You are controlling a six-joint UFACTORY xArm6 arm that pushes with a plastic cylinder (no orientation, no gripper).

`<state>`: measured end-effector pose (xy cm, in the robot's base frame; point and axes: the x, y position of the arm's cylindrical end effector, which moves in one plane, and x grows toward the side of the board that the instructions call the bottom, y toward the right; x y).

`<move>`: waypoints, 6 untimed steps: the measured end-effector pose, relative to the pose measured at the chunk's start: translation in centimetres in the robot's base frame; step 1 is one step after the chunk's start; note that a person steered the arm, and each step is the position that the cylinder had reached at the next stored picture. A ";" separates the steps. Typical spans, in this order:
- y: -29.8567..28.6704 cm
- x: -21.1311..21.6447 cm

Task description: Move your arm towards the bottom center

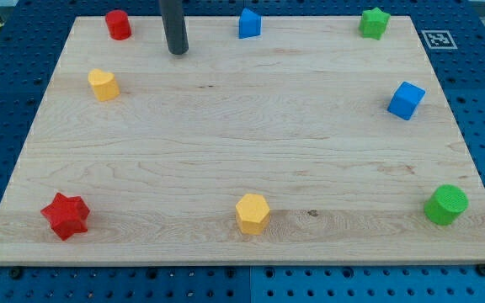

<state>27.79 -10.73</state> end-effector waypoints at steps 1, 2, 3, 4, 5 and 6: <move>1.8 4.7; 4.1 10.4; 4.5 17.3; 4.5 24.6; 4.5 26.9; 5.3 29.2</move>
